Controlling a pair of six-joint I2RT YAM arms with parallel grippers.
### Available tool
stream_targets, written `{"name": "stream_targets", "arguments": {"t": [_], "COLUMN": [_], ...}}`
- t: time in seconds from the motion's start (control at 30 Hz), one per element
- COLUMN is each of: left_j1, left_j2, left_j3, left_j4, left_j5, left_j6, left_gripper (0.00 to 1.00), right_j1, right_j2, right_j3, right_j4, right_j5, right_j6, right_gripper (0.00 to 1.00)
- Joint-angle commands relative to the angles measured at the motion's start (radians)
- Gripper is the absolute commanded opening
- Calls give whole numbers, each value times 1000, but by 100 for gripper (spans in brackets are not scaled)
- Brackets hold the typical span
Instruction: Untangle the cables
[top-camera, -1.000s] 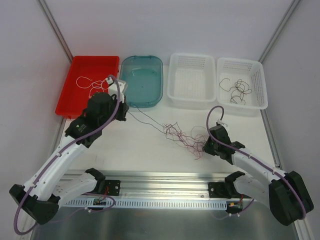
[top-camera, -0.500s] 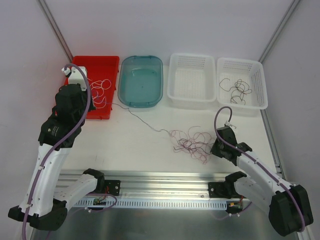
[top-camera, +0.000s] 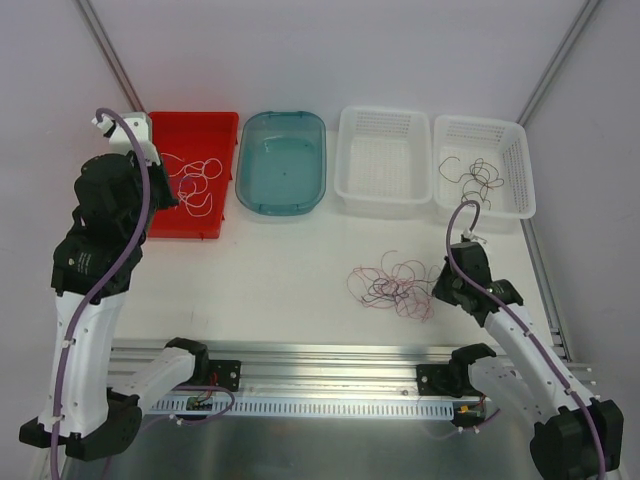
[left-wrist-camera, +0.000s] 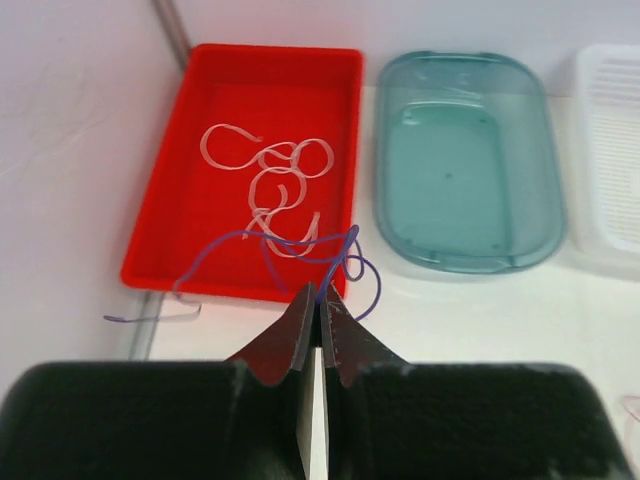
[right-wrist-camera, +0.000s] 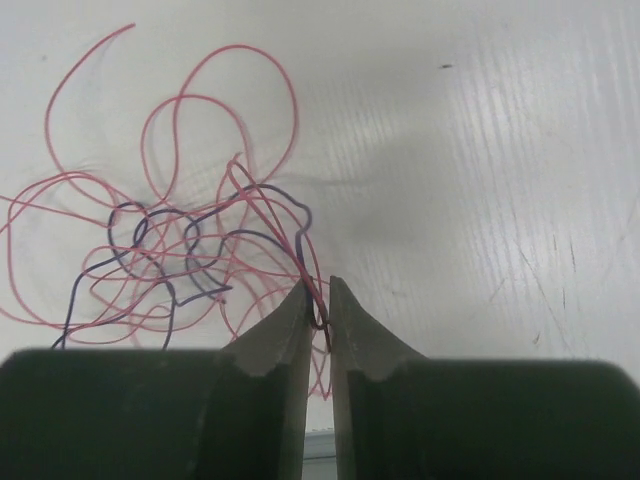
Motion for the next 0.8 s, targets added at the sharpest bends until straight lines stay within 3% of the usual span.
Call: {"name": "stream_targets", "arguments": {"t": [0.0,0.17,0.33,0.57,0.77], "left_j1": [3,3,3,5,3], "left_j2": [24,66,112,211,271], "left_j3": [78,167,257,339,300], "left_j4": [8,5,6,31,181], "left_j5": [210,345,444,488,589], "left_j6": [-57,-100,-134,-140,-148], "left_gripper": [0,0,0,0,0], "right_j1": [-6,-6,-6,-6,-6], "right_j2": [6,-15,-49,-84,-95], "right_j3": [73,93,106,112,106], "right_j4": [-26,-35,-43,-48,-39], "right_j5": [-60,-88,-108,-122,-143], "right_j6": [-57,-103,-134,-153,-157], "right_gripper": [15,47,69,89,100]}}
